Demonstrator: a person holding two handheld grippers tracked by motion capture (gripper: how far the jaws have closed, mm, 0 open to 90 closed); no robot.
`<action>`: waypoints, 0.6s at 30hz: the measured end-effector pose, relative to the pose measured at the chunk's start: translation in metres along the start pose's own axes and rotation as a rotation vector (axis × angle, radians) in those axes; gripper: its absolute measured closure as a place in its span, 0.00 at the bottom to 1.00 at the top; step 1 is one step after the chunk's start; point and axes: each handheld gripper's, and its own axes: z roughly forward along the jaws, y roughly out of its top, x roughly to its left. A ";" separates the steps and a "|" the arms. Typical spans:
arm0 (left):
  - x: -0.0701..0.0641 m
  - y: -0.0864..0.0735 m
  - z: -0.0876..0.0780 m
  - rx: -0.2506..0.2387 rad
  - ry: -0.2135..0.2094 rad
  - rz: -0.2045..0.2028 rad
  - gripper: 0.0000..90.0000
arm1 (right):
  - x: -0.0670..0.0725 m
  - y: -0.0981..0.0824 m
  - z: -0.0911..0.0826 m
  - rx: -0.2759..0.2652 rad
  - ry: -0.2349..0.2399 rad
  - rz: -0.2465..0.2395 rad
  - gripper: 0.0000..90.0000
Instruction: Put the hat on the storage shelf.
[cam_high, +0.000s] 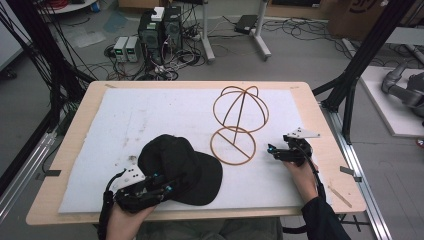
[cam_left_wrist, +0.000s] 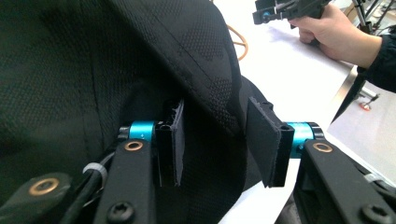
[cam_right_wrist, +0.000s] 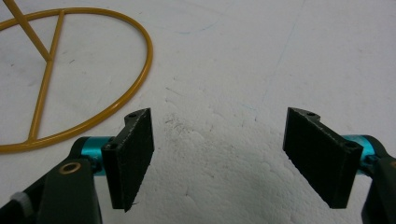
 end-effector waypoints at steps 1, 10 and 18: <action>-0.001 -0.001 0.001 -0.002 0.001 -0.003 0.63 | 0.000 0.000 0.000 0.000 0.000 0.002 0.27; 0.001 0.000 -0.001 -0.050 -0.013 0.002 0.80 | 0.000 0.000 0.000 0.003 0.003 -0.002 0.27; 0.005 -0.001 -0.002 -0.091 -0.060 0.016 0.93 | 0.001 0.000 0.001 0.008 0.001 -0.015 0.27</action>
